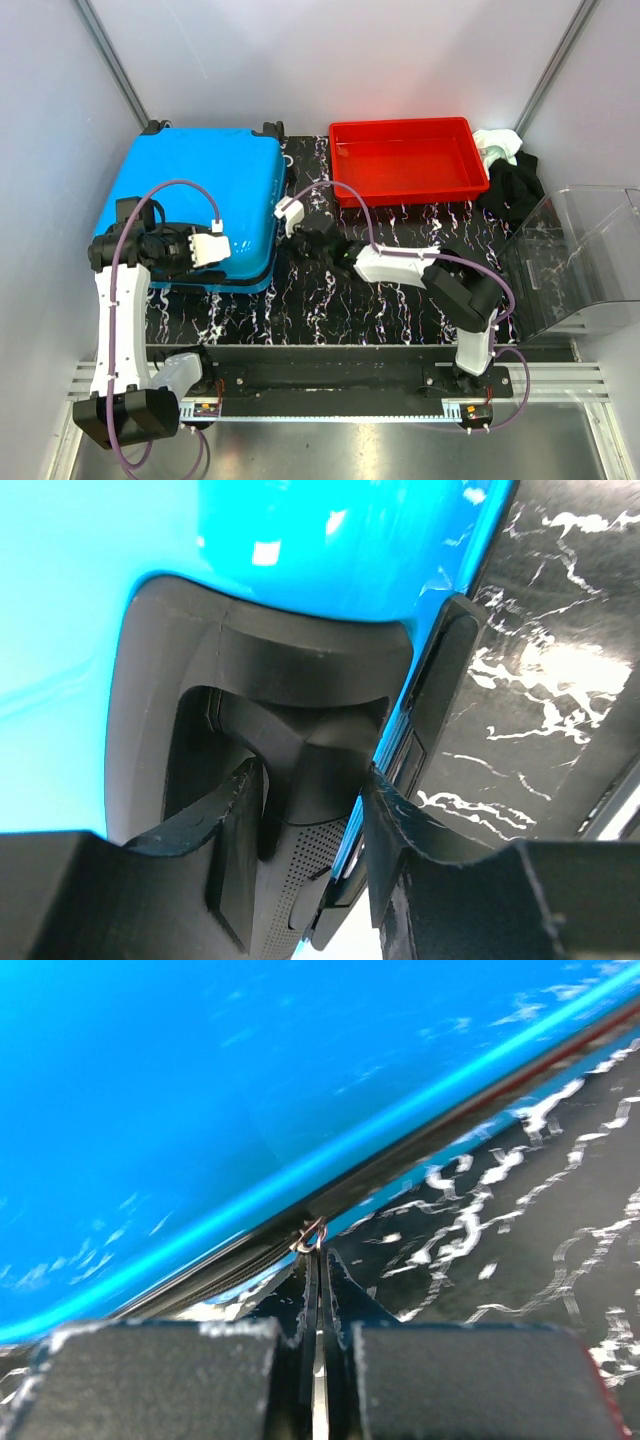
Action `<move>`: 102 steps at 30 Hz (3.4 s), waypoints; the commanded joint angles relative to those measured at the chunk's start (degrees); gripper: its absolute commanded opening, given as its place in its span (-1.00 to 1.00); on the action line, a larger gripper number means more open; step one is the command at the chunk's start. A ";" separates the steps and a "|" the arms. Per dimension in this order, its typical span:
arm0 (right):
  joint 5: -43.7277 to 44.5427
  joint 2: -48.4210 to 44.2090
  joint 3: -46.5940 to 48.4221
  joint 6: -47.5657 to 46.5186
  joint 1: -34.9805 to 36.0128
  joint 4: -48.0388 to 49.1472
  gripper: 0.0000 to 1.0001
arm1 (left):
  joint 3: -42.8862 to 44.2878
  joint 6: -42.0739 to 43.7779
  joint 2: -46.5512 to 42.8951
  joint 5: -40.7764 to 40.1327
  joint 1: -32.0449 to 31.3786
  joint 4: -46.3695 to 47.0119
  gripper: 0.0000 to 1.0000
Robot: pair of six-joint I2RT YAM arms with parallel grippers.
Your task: Open, take out, and arrange the luggage
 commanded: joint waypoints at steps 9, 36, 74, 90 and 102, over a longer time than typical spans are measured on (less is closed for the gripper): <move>1.93 8.28 15.25 -4.02 -10.57 -3.73 -1.00 | 5.46 -0.94 -5.06 4.28 1.45 -1.71 -1.00; 4.75 43.26 67.11 -12.19 -19.10 -3.04 -1.00 | 2.30 2.14 -4.80 2.61 1.45 -4.97 -1.00; -22.86 37.57 52.26 -5.17 -21.92 17.02 -1.00 | -9.03 -64.04 -7.88 -25.42 26.91 28.68 0.61; -22.50 30.19 44.27 -7.54 -19.64 15.34 -1.00 | -15.81 -62.02 8.20 -22.45 34.24 50.12 0.48; -20.39 18.33 26.52 -6.14 -17.26 17.44 -1.00 | -8.18 -60.96 19.27 -23.23 23.43 58.75 0.49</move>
